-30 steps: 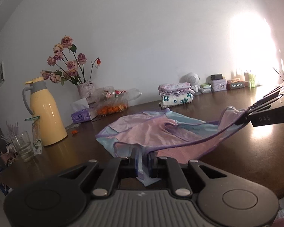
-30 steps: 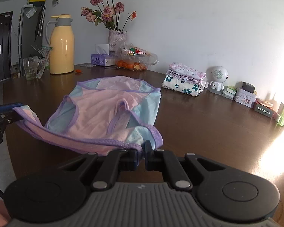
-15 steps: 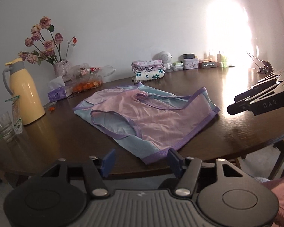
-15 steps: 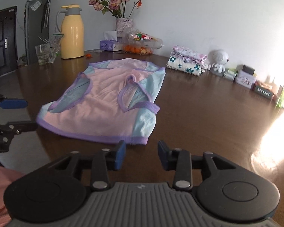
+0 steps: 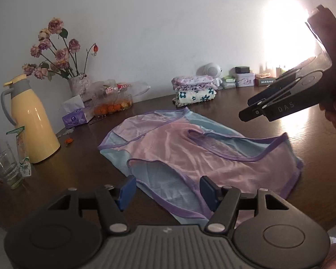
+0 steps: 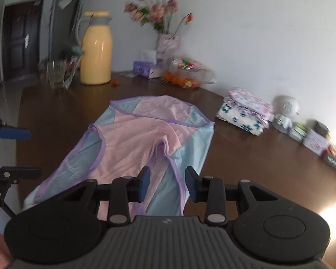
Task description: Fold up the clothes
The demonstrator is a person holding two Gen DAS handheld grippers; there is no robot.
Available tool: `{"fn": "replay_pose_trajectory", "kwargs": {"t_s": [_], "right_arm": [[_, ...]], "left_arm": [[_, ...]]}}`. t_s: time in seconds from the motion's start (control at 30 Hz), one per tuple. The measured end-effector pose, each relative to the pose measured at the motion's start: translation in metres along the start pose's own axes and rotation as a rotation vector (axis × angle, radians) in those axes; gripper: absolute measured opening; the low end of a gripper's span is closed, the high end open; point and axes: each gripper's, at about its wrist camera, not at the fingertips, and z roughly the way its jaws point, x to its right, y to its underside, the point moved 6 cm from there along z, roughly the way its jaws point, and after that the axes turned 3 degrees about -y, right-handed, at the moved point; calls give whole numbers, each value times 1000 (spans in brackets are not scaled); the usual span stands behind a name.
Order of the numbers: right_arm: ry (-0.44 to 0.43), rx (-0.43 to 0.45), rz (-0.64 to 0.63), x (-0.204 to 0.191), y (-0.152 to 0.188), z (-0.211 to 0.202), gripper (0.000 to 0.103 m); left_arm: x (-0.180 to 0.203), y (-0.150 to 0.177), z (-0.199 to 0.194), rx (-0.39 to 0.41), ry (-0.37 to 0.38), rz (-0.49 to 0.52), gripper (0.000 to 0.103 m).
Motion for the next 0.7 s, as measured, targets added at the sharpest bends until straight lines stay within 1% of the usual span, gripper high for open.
{"fn": "replay_pose_trajectory", "kwargs": {"t_s": [0.1,0.2,0.27,0.4,0.47,0.5,0.53,0.57,0.6,0.63,0.7], "right_arm": [[-20,-85,-78,5,-18,45,35],[-63,-162,-144,5,-23,83,28],[-90,-194,-171,4,-22,101,24],[-123,-222,-180,8,-15,119,21],[-133,-230,-167,12,-13,121,11],[-135,-232,-158,15,-12,122,9],[-138,-236,-153,18,-12,122,5],[-143,-243,-151,20,-12,122,3],[-156,-254,-144,22,-13,121,3],[-176,-265,-131,24,-14,121,4],[-234,-280,-89,28,-25,118,16]], "left_arm": [[-16,-6,34,-54,-4,-6,58],[-30,-9,67,-95,-13,8,53],[-38,-11,87,-120,-19,15,52],[-48,-12,120,-154,7,25,50],[-48,-13,132,-166,20,39,48],[-49,-14,136,-169,25,41,45],[-50,-14,140,-173,30,43,43],[-50,-14,143,-176,36,42,41],[-50,-14,145,-178,43,41,38],[-50,-14,146,-175,49,41,38],[-50,-14,145,-170,56,40,38]]}}
